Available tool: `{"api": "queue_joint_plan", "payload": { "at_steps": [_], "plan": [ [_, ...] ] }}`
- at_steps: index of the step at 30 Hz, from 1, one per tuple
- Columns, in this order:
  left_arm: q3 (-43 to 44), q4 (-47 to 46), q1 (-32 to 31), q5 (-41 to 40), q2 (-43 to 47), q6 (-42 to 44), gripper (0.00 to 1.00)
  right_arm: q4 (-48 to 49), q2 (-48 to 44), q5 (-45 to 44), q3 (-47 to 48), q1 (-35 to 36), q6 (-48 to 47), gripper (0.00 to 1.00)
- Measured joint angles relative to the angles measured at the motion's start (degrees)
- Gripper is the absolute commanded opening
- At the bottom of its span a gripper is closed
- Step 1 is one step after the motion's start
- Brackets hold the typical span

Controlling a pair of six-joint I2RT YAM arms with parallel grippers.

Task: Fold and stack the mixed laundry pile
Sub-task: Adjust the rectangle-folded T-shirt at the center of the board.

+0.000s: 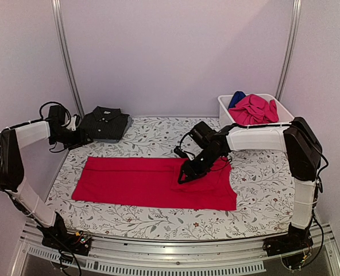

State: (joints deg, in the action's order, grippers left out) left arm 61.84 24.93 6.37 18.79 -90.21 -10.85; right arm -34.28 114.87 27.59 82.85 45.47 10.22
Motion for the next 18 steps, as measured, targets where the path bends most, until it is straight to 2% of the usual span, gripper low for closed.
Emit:
{"api": "queue_joint_plan", "payload": {
  "at_steps": [7, 13, 18],
  "plan": [
    [-0.2, 0.2, 0.0, 0.8, 1.1, -0.1, 0.66, -0.3, -0.5, -0.2, 1.2, -0.4, -0.2, 0.45],
    [-0.5, 0.5, -0.8, 1.3, 1.4, -0.1, 0.66, -1.5, 2.6, -2.2, 13.0, -1.1, 1.2, 0.41],
    [-0.9, 1.0, -0.9, 1.2, 2.1, -0.1, 0.66, -2.9, 5.4, -2.2, 15.8, 0.0, -0.2, 0.45]
  ]
}}
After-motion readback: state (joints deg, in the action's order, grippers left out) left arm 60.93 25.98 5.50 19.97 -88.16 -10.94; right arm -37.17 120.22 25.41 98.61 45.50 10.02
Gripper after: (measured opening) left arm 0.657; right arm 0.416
